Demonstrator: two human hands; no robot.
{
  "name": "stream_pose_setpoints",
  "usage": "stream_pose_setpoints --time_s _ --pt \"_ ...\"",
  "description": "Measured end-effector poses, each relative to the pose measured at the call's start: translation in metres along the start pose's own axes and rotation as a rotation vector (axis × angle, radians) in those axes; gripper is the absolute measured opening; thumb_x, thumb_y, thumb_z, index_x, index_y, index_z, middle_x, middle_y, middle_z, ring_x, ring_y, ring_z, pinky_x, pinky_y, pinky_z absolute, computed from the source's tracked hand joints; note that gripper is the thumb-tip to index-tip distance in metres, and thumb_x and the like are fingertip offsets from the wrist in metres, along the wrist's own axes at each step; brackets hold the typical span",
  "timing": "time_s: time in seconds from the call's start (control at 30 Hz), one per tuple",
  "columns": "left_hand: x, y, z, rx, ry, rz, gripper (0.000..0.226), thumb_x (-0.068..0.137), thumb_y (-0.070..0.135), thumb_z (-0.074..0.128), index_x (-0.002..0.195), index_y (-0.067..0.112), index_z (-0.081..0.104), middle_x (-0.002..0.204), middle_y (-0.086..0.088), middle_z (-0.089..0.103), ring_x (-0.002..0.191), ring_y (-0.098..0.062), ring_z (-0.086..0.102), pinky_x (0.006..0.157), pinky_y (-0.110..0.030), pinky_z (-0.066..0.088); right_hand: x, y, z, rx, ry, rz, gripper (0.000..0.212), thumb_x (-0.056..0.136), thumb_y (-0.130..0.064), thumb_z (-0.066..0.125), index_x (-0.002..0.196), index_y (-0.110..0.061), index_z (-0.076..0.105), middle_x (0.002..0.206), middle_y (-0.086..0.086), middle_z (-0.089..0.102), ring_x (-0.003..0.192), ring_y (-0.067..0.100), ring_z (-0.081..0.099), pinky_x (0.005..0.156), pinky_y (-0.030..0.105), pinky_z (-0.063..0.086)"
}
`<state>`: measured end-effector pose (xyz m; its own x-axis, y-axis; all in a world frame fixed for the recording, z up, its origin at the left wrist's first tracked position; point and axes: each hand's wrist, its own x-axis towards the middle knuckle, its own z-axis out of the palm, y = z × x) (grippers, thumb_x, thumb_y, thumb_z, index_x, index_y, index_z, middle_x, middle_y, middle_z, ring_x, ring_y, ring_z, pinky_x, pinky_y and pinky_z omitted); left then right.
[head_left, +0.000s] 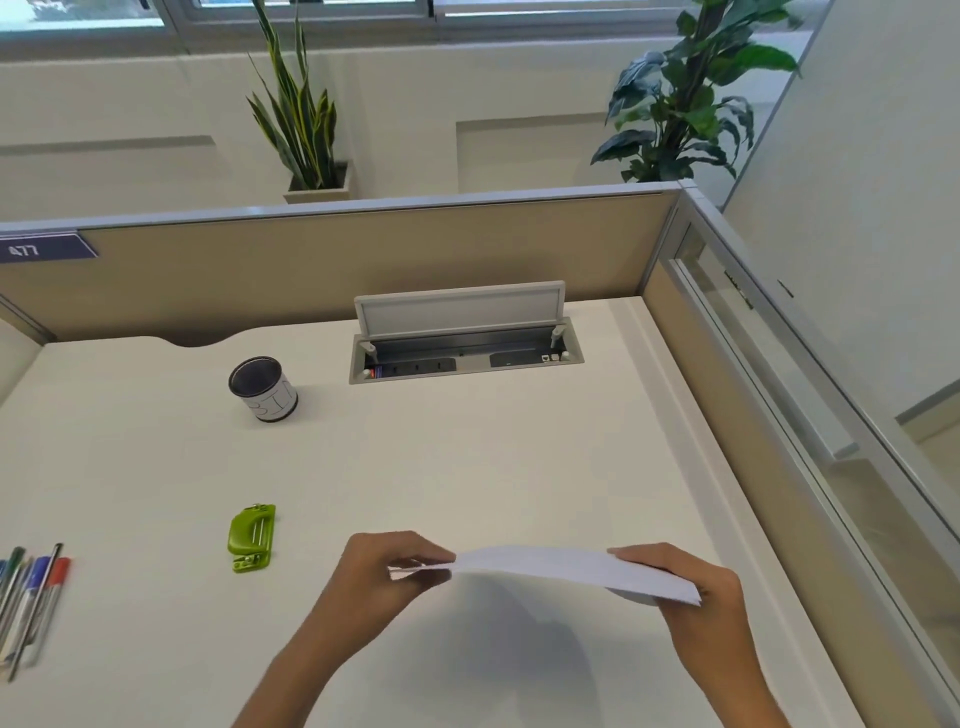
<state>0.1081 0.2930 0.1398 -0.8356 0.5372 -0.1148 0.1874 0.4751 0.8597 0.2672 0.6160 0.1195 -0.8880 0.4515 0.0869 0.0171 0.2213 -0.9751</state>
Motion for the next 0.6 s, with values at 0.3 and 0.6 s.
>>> stream_pose_setpoints --time_s 0.3,0.6 --pt "0.005 0.025 0.031 -0.544 0.318 -0.128 0.009 0.072 0.002 0.088 0.077 0.009 0.084 0.078 -0.01 0.079 0.072 -0.014 0.07 0.065 -0.019 0.052 0.01 0.014 0.015 0.053 0.239 0.294 0.021 0.079 0.002 0.089 0.083 -0.018 0.083 0.085 0.004 0.084 0.078 0.017 0.077 0.077 0.036 0.057" --pt "0.005 0.022 0.032 -0.516 0.4 -0.06 0.019 0.081 0.002 0.089 0.08 0.02 0.082 0.081 -0.005 0.079 0.075 -0.014 0.069 0.066 -0.02 0.051 0.011 0.011 0.023 0.11 0.266 0.251 0.018 0.082 0.001 0.086 0.09 -0.015 0.082 0.086 -0.003 0.084 0.077 0.006 0.076 0.072 0.014 0.06"
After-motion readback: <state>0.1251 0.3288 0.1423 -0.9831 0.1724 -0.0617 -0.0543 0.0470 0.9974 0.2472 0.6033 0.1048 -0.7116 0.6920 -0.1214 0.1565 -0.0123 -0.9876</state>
